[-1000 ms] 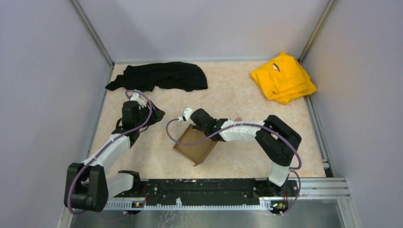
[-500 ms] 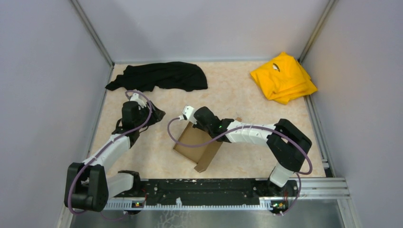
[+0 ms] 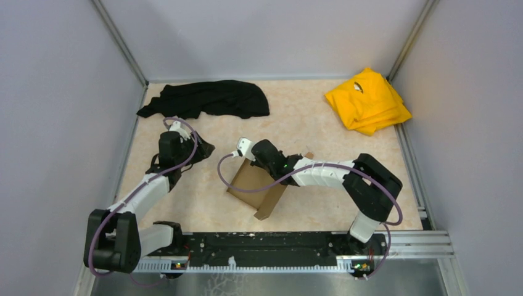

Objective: Fold the paper box

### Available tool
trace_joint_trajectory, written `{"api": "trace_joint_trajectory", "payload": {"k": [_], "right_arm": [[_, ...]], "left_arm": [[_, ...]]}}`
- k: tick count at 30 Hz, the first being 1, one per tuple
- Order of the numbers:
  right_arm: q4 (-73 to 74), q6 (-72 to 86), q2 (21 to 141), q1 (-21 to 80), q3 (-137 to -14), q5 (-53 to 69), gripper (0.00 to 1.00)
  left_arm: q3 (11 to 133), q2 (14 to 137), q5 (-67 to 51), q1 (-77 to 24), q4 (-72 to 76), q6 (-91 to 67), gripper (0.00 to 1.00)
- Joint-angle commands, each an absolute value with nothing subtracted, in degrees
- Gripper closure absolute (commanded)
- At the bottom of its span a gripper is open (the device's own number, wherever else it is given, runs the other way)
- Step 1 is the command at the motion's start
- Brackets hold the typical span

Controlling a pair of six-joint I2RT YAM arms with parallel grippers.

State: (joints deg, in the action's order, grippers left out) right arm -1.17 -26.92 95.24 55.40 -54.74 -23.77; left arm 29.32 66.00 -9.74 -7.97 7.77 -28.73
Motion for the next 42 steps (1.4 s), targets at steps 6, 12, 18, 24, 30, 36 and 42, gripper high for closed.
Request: {"api": "trace_joint_trajectory", "payload": {"k": [6,12,18,24,30,36,42], "right_arm": [[-3.61,-28.93,101.34,56.03,-59.28,-21.73,0.96],[-0.12,-27.81,104.42,55.12,-65.32,-18.81,0.81],[3.9,-26.81,106.22,54.45,-70.92,-16.57,0.7],[4.78,-24.71,106.6,54.08,-75.2,-19.35,0.61],[6.25,-18.1,98.35,53.12,-79.61,-21.94,0.5],[22.09,-8.74,90.48,52.83,-86.57,-26.78,0.48],[34.17,6.39,75.06,52.54,-80.65,-32.97,0.38]], "left_arm": [[29.4,67.34,-10.98,-7.45,9.93,-28.38,0.41],[29.41,67.83,-11.32,-7.38,10.08,-28.36,0.41],[29.24,67.82,-11.5,-7.38,9.96,-28.55,0.42],[29.14,67.59,-11.35,-7.38,9.67,-28.56,0.42],[29.25,68.49,-11.79,-7.38,9.3,-28.3,0.42],[29.33,67.85,-12.34,-7.47,8.24,-28.56,0.42],[30.41,68.06,-12.54,-7.54,6.88,-28.44,0.42]]}}
